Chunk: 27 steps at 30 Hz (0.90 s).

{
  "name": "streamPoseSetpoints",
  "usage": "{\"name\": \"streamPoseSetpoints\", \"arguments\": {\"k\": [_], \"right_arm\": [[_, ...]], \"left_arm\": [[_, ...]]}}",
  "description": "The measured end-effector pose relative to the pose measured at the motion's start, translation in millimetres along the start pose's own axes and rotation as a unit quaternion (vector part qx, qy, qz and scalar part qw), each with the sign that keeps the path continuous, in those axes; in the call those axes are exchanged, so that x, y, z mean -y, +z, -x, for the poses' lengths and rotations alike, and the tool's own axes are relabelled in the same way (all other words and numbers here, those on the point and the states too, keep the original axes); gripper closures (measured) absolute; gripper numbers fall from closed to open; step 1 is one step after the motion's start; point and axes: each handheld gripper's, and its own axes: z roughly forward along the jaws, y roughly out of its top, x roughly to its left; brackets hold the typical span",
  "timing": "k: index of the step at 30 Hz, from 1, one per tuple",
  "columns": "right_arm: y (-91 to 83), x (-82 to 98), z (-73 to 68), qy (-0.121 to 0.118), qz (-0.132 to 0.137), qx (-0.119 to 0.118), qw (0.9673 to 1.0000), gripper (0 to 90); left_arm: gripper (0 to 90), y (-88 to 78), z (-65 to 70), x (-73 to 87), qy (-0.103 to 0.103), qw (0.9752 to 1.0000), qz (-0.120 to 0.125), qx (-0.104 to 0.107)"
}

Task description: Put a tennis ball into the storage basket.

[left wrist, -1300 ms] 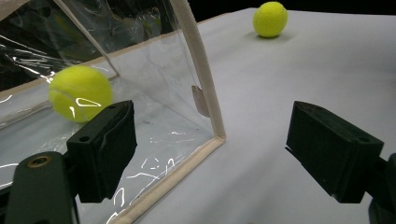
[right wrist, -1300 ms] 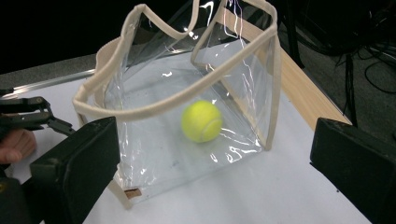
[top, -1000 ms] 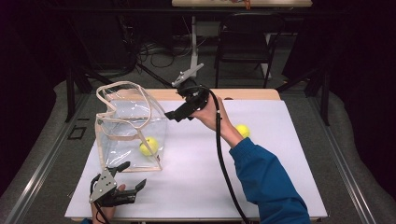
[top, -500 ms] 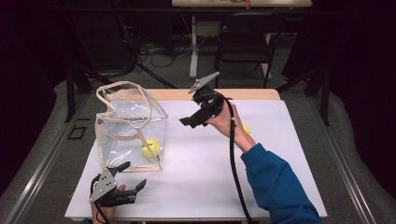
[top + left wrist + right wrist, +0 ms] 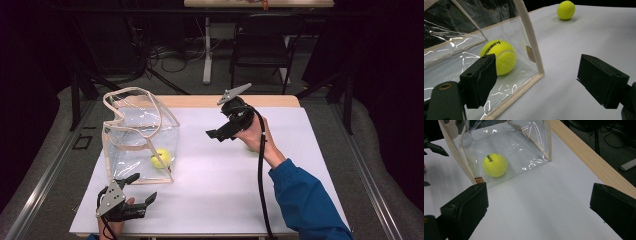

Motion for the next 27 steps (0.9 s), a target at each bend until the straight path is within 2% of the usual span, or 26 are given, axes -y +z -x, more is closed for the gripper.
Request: {"name": "streamPoseSetpoints", "arguments": {"k": [12,22,27], "right_arm": [[-10.1,18.3,-1.2,-0.001,-0.012,0.008,0.9999,1.3],[-20.0,44.1,-2.8,0.004,-0.026,0.021,0.9994,1.1],[-26.9,56.2,-3.3,0.009,-0.021,0.027,0.9994,1.1]], "left_arm": [[15.9,-0.1,-0.1,0.0,0.001,1.0,0.0,0.0],[15.9,0.1,0.5,-0.1,0.0,1.0,0.001,-0.001],[15.9,-0.4,0.3,-0.2,0.0,1.0,0.002,-0.002]]}}
